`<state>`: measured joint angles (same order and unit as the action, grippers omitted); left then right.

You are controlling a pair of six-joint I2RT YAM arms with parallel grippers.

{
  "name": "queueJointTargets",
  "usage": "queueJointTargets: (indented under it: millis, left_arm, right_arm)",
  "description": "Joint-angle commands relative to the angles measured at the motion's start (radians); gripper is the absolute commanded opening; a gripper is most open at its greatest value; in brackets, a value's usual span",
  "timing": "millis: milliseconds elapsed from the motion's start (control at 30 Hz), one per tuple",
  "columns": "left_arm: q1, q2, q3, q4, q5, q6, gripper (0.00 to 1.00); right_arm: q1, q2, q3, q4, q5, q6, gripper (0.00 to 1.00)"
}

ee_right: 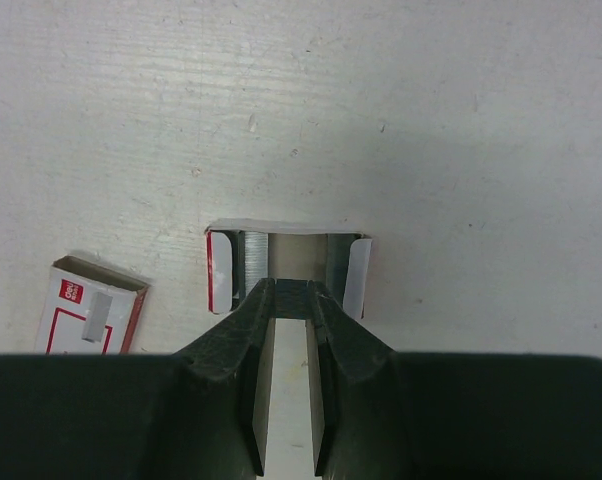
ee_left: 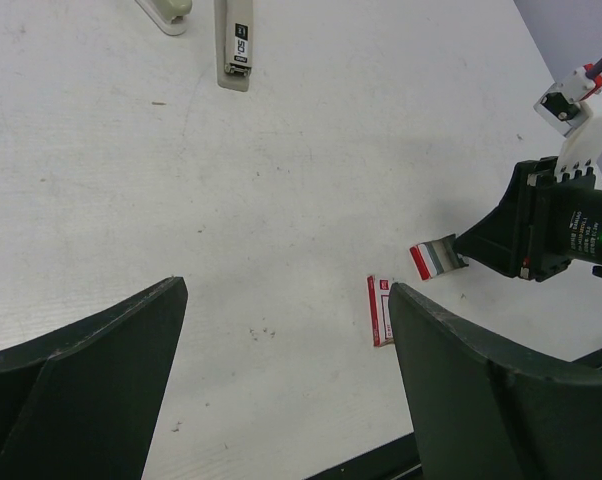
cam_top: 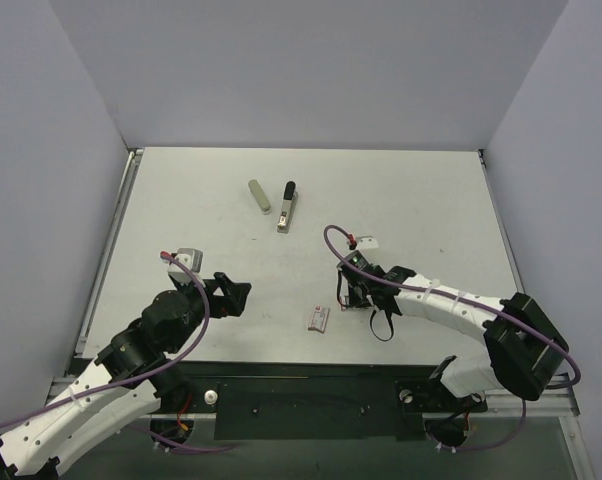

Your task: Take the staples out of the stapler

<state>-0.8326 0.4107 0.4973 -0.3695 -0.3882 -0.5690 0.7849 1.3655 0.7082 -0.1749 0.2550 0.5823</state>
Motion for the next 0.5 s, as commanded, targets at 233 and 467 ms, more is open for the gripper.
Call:
queueJointTargets:
  millis: [233, 467]
  left_arm:
    - [-0.003, -0.003, 0.034, 0.061, 0.011, -0.008, 0.93]
    - [-0.003, -0.003, 0.027, 0.064, 0.008, -0.009, 0.93]
  right_arm:
    - [-0.013, 0.049, -0.021, 0.018, 0.023, 0.040, 0.08]
    - [-0.016, 0.064, -0.019, 0.028, 0.020, 0.042, 0.09]
